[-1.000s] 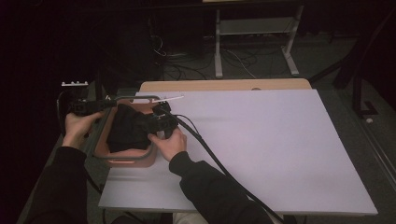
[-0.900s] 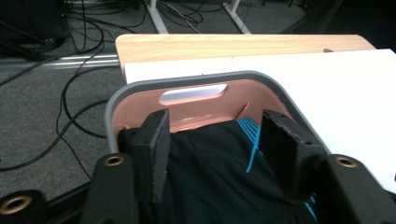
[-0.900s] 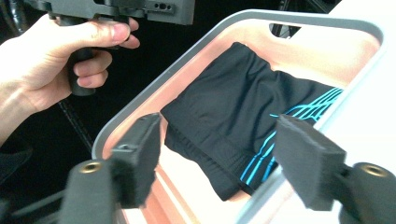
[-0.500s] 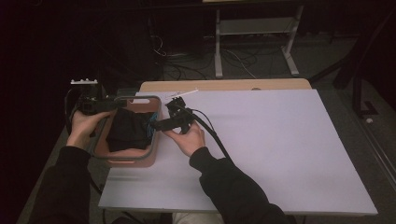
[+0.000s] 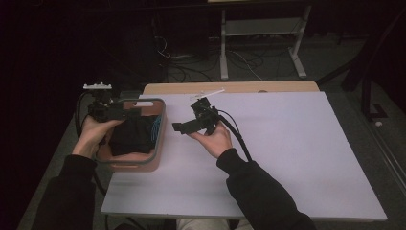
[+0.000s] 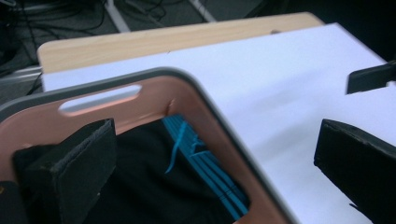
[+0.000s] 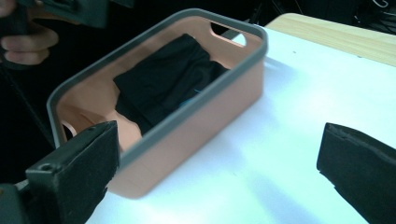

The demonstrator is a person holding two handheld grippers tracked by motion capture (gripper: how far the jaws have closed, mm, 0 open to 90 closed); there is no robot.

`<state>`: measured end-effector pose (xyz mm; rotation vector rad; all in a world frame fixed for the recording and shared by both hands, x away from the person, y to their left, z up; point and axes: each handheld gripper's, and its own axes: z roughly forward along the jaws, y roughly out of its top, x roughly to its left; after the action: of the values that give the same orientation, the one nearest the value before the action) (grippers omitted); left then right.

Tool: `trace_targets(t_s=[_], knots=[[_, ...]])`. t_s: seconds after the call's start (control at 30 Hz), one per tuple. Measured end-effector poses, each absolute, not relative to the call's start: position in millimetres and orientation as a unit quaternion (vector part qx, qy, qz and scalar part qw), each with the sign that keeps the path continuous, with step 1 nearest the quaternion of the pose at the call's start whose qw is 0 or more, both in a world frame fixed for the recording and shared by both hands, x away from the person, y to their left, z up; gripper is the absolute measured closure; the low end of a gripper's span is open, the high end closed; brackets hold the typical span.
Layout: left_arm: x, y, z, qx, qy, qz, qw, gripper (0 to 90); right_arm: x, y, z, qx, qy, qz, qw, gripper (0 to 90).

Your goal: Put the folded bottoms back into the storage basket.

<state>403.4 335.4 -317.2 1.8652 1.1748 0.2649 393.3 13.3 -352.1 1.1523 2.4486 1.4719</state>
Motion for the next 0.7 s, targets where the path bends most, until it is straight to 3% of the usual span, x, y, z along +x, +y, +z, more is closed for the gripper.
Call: trace_targets(t_s=[0.7], knots=[[367, 276, -322, 0.777, 0.405, 0.137, 0.462, 0.0, 379, -79, -362, 0.378, 0.787, 0.483, 0.072, 0.0]])
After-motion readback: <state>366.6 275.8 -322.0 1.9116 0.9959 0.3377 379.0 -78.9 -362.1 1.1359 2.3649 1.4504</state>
